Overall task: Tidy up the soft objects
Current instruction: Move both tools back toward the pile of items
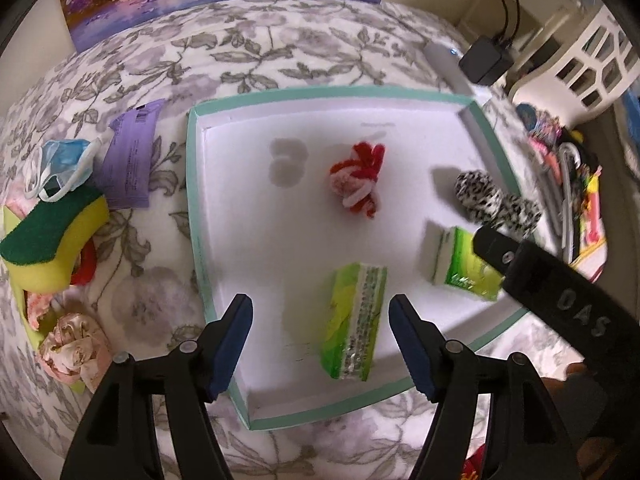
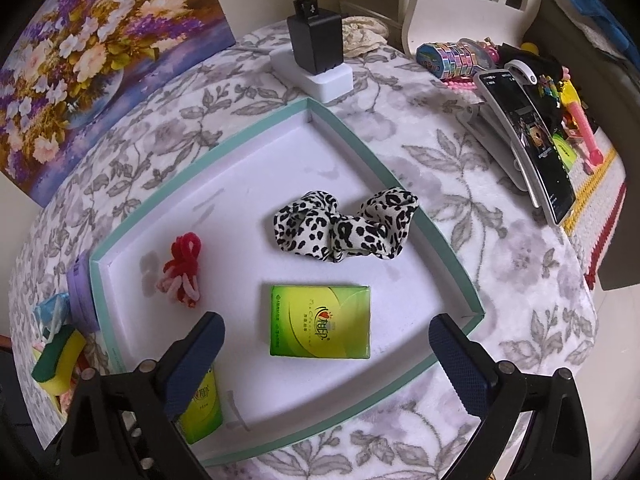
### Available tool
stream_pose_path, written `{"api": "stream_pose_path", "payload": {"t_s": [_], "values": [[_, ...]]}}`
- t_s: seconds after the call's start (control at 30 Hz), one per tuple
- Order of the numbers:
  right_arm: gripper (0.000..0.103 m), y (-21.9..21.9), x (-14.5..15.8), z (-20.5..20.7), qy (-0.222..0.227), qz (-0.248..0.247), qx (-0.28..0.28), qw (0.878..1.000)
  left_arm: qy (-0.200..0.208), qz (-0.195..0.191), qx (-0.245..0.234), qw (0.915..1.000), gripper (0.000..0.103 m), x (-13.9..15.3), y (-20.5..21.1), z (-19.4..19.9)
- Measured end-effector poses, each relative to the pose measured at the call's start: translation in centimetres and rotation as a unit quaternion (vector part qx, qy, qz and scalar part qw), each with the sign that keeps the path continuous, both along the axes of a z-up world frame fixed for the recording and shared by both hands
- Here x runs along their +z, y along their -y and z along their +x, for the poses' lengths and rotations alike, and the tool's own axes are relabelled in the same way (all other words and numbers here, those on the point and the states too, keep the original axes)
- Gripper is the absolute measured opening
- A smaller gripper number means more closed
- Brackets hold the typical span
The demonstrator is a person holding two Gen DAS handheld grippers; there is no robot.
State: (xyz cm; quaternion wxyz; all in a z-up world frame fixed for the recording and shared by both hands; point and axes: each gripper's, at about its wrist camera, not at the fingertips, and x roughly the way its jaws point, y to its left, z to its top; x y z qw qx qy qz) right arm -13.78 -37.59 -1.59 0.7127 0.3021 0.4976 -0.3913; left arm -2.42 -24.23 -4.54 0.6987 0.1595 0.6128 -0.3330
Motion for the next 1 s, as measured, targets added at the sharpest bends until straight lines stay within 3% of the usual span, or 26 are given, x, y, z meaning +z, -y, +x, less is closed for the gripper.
{"api": "stream_pose_path", "payload": {"t_s": [0.13,0.73,0.8,0.87,1.0], "values": [[0.103,0.0,0.1,-0.1,0.001,-0.001,-0.001,1.0,-0.002,0.02,0.004,0.9998,0.072,-0.7,-0.2,0.2],[0.103,-0.9,-0.1,0.8,-0.009,-0.006,0.025,1.0,-0.003,0.017,0.073,0.9972,0.072,0.2,-3.5,3.1],[0.103,-1.2,-0.2,1.0,-0.01,-0.006,0.032,0.999,0.003,0.014,0.089,0.9959,0.072,0.7,-4.3,3.7],[0.103,-1.8,-0.3,1.4,-0.015,-0.011,0.044,0.999,0.005,0.011,0.114,0.9934,0.081,1.1,-5.6,4.7],[0.103,-3.1,-0.3,2.4,-0.024,-0.018,0.066,0.997,0.014,0.011,0.175,0.9844,0.081,1.8,-8.5,6.7]]}}
